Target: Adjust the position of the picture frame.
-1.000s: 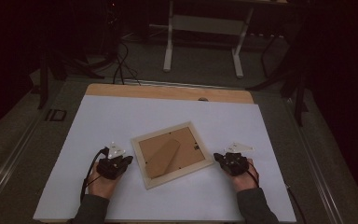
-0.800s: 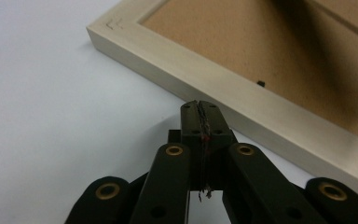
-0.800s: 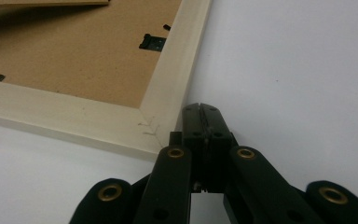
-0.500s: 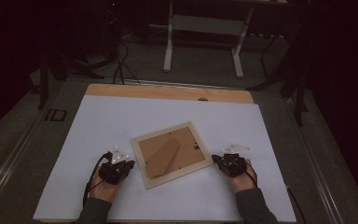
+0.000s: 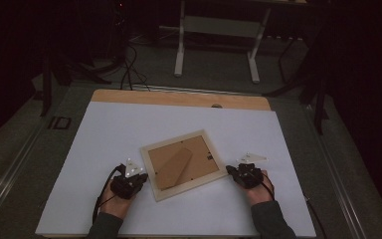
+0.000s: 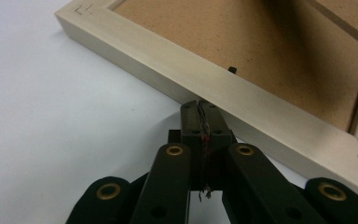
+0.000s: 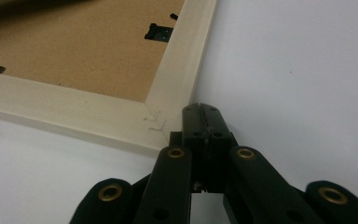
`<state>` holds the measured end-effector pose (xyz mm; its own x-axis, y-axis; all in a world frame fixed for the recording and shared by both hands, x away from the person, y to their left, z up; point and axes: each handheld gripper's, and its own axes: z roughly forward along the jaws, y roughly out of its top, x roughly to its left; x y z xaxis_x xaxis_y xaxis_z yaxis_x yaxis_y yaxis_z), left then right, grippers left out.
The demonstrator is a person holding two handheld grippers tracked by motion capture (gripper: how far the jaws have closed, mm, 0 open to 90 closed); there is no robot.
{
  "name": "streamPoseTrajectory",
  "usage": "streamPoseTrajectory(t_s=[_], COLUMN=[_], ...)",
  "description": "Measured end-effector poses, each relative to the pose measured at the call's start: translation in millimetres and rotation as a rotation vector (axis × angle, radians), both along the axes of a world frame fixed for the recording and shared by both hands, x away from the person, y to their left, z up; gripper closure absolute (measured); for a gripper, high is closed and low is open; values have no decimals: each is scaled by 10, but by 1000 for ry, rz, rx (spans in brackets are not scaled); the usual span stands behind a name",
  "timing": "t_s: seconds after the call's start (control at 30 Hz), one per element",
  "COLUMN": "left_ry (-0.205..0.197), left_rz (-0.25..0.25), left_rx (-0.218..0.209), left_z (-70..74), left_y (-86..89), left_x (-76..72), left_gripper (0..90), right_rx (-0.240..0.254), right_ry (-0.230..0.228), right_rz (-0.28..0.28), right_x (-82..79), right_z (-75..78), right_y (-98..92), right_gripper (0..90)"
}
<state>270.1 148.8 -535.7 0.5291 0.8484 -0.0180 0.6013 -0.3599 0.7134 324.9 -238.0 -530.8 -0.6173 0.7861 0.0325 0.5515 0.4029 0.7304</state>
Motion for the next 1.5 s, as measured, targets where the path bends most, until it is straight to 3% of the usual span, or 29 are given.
streamPoseTrajectory(t_s=[0.27,0.57,0.8,0.87,1.0,1.23,1.5], left_ry=[-1,-6,-4,-5,2,11,6], left_rz=[27,39,47,52,58,91,117], left_rx=[-21,7,-55,-57,-15,-39,-56], left_z=[-12,-1,-32,-34,-1,-2,-7], left_y=[-31,-70,-16,-15,-47,-47,-51], left_x=[92,228,336,351,439,613,707], left_gripper=[900,900,900,900,900,900,900], right_rx=[9,19,24,26,28,34,39], right_ry=[7,23,29,30,30,33,32], right_rz=[-16,-38,-48,-49,-53,-54,-60], right_x=[13,27,39,42,46,58,75], right_z=[0,-14,-17,-18,-21,-24,-27], right_y=[-13,-16,-3,2,12,26,44], right_gripper=[898,899,900,900,900,900,900])
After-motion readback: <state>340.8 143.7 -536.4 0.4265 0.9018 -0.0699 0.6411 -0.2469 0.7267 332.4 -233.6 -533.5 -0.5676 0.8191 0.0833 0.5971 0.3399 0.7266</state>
